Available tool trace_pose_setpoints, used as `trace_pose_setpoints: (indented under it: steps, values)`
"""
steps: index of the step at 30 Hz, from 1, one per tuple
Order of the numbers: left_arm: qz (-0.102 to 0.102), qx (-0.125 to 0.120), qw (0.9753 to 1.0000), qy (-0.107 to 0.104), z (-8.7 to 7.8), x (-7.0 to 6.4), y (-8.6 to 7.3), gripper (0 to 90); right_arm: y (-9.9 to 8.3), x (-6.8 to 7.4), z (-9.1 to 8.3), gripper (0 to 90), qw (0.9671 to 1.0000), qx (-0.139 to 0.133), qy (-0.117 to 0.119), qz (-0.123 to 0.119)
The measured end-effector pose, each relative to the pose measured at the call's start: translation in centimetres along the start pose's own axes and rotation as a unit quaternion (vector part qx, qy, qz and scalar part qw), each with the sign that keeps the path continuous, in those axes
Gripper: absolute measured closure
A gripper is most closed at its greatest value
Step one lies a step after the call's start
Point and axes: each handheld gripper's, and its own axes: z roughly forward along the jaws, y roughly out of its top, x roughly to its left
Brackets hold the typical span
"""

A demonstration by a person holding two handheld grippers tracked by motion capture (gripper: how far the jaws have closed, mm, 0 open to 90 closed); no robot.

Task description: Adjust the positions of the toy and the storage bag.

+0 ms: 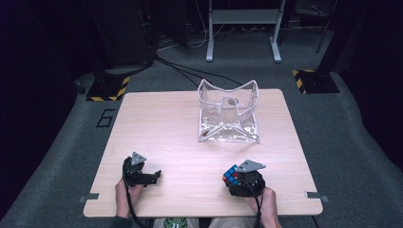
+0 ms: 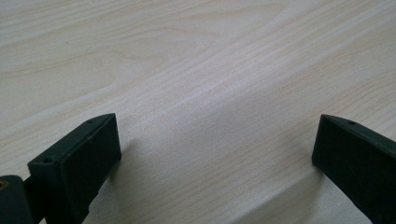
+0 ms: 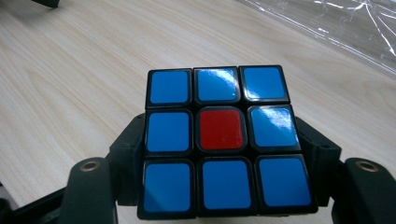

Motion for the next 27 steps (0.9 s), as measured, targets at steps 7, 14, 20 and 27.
trace_pose_setpoints:
  steps: [7, 14, 20, 27]
  values:
    - [0.005, 0.003, 1.0000, -0.002, 0.0, 0.0, 0.0, 1.1, 1.0, 0.4, 0.7, 32.8, 0.9998, 0.001, 0.006, -0.016]
    - [0.007, 0.004, 1.0000, -0.003, 0.0, 0.1, 0.0, 1.1, 1.9, 1.0, 1.6, 32.8, 0.9995, 0.008, 0.017, -0.025]
    - [0.007, 0.004, 1.0000, -0.004, 0.0, 0.1, 0.0, 1.1, 2.6, 1.4, 2.1, 32.8, 0.9989, 0.010, 0.021, -0.040]
    - [0.007, 0.004, 1.0000, -0.003, 0.0, 0.1, 0.0, 1.1, 3.9, 2.1, 3.3, 32.8, 0.9973, 0.015, 0.033, -0.064]
